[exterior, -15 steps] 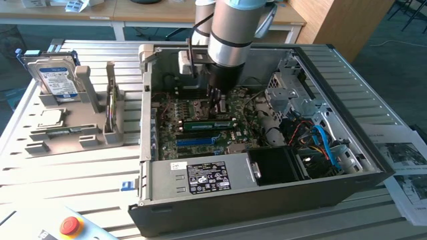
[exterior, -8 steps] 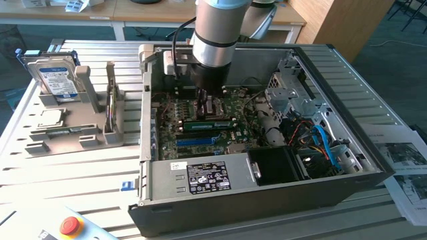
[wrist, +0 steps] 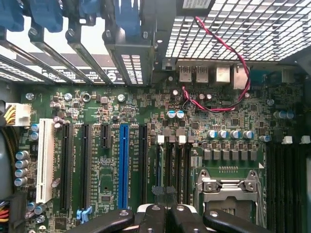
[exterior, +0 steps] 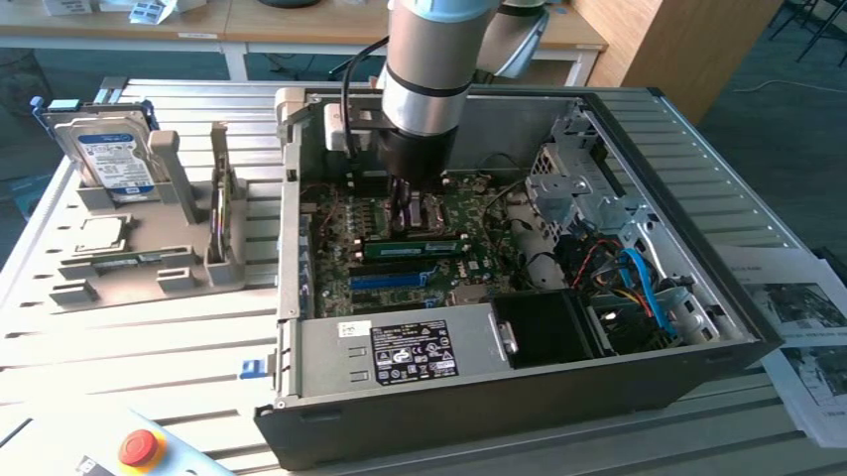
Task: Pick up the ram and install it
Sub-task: 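Press down the ram until it locks into place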
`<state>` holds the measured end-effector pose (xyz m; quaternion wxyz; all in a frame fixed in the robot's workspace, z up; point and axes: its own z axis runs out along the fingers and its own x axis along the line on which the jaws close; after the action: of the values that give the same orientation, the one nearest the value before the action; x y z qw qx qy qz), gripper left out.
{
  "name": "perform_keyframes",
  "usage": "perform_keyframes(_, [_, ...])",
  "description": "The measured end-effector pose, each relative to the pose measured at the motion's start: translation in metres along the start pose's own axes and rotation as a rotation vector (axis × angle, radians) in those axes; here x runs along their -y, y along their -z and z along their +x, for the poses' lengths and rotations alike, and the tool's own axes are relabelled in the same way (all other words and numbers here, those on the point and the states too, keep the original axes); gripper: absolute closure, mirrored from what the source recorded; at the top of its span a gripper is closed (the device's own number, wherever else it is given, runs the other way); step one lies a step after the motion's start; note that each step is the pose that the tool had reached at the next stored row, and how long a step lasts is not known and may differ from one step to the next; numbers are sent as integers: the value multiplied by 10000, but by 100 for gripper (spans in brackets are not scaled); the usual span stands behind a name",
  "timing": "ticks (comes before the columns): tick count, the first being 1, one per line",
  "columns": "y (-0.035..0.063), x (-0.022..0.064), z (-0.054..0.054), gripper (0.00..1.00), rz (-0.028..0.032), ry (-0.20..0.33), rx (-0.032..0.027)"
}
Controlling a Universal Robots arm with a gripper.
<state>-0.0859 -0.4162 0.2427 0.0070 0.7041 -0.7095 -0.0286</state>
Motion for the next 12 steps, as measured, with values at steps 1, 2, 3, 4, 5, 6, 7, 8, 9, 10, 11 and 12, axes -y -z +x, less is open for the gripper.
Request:
perform_keyframes(1, [-5, 0, 0, 90, 0, 0, 0])
perform_keyframes(2, [-4, 0, 0, 90, 0, 0, -1])
perform_keyframes(3, [-4, 0, 0, 90, 0, 0, -1])
perform_keyframes(4, [-4, 0, 0, 90, 0, 0, -1])
perform_keyframes(5, [-5, 4, 0, 90, 0, 1, 0])
perform_keyframes(6, [-4, 16, 0, 90, 0, 1, 0])
perform_keyframes(7, [-4, 30, -1, 90, 1, 0, 2])
perform_keyframes(8, [-3, 41, 0, 90, 1, 0, 0])
perform_keyframes(9, [-3, 42, 0, 90, 0, 0, 0])
perform_keyframes(10, [-3, 42, 0, 90, 0, 0, 1])
perform_keyframes(11, [-3, 42, 0, 90, 0, 0, 1])
perform_keyframes(12, [-7, 43, -1, 90, 0, 0, 2])
